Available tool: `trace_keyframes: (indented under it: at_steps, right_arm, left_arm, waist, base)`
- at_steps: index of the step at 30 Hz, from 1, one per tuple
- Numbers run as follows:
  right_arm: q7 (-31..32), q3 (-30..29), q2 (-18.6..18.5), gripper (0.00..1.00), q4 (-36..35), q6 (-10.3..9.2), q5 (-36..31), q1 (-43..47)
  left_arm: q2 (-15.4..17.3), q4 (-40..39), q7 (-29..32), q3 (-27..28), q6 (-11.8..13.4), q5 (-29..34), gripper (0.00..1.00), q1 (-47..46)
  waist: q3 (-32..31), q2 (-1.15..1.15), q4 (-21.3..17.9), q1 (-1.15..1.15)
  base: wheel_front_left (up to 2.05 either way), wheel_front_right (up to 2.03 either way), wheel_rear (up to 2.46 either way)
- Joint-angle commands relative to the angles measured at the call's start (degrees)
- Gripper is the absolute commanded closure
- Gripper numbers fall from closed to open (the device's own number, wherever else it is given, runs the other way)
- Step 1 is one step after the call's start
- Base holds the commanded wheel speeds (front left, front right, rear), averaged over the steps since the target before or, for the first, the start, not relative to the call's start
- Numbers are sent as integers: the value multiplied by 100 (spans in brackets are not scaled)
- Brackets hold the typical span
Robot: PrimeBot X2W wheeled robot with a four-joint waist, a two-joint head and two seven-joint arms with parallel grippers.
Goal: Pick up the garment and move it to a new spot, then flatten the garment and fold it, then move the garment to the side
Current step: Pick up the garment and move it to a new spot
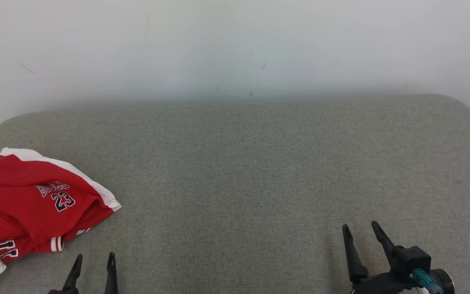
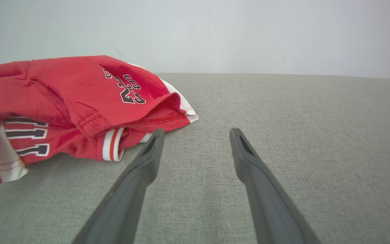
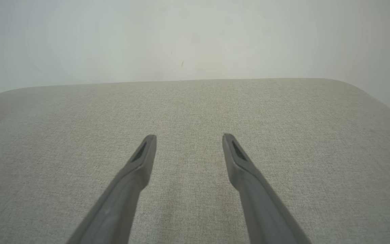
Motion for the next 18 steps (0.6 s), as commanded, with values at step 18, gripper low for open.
trace_keyframes:
  at_steps: [18]
  right_arm:
    - [-19,247,14,0,-287,4,-73,-86]
  left_arm:
    - [-71,323,-31,341,-119,23,0,14]
  waist:
    - [99,0,822,0]
  base:
    - [0,0,0]
